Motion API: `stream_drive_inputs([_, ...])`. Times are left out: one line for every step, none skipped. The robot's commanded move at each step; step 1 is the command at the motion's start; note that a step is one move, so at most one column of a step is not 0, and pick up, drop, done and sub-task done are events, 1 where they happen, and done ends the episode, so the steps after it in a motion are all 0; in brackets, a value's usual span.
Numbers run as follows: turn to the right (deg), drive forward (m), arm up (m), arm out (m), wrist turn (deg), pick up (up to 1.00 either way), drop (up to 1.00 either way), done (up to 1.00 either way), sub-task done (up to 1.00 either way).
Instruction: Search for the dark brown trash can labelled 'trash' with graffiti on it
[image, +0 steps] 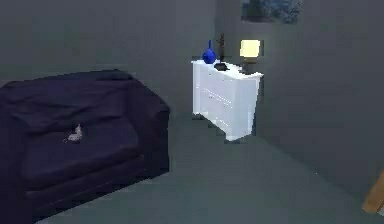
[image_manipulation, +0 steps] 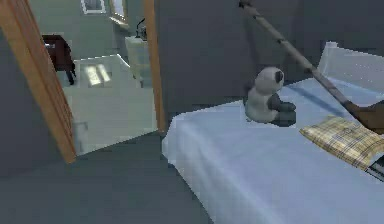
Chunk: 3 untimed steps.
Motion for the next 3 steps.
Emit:
stream_drive_inputs([-45.0,0.0,0.0,0.0,0.0,0.0,0.0,0.0,0.0])
stream_drive_inputs([-45.0,0.0,0.0,0.0,0.0,0.0,0.0,0.0,0.0])
stream_drive_inputs([-45.0,0.0,0.0,0.0,0.0,0.0,0.0,0.0,0.0])
